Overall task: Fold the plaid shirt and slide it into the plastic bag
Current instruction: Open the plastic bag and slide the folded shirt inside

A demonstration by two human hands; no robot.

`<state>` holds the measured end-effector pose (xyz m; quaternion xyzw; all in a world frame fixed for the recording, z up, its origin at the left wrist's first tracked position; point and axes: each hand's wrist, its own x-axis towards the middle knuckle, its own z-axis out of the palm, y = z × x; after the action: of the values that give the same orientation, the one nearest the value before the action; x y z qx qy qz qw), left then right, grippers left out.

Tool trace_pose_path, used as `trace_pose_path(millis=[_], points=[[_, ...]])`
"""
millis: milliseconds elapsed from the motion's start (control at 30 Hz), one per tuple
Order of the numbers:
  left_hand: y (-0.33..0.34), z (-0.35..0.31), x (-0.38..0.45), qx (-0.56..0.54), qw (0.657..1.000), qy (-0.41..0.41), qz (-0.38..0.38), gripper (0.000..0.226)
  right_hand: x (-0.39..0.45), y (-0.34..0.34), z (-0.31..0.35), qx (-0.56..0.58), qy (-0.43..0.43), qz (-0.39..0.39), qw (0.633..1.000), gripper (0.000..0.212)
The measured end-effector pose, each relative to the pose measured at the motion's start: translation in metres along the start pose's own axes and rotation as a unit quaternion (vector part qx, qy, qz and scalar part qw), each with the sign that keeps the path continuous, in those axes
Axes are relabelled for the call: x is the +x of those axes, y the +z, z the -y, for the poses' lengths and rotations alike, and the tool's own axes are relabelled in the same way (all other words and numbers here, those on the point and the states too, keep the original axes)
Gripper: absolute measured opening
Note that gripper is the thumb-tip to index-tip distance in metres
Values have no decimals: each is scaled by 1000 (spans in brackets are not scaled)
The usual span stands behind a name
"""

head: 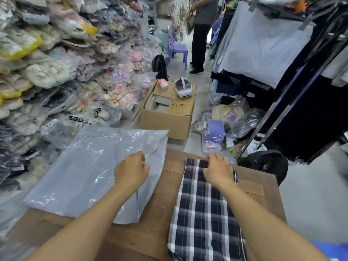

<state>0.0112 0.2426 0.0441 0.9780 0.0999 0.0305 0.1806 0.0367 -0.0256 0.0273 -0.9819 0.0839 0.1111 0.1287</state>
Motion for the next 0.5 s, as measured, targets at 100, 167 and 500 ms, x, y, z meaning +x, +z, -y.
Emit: trace_pose_path(millis=[100, 167, 500], points=[[11, 6, -5, -8, 1000, 5, -2, 26, 12, 3, -16, -45, -14, 112, 993, 60], [15, 8, -7, -14, 1000, 7, 1, 32, 16, 7, -19, -56, -26, 135, 989, 67], [20, 18, -13, 0, 999, -18, 41, 16, 36, 6, -3, -35, 33, 133, 990, 44]])
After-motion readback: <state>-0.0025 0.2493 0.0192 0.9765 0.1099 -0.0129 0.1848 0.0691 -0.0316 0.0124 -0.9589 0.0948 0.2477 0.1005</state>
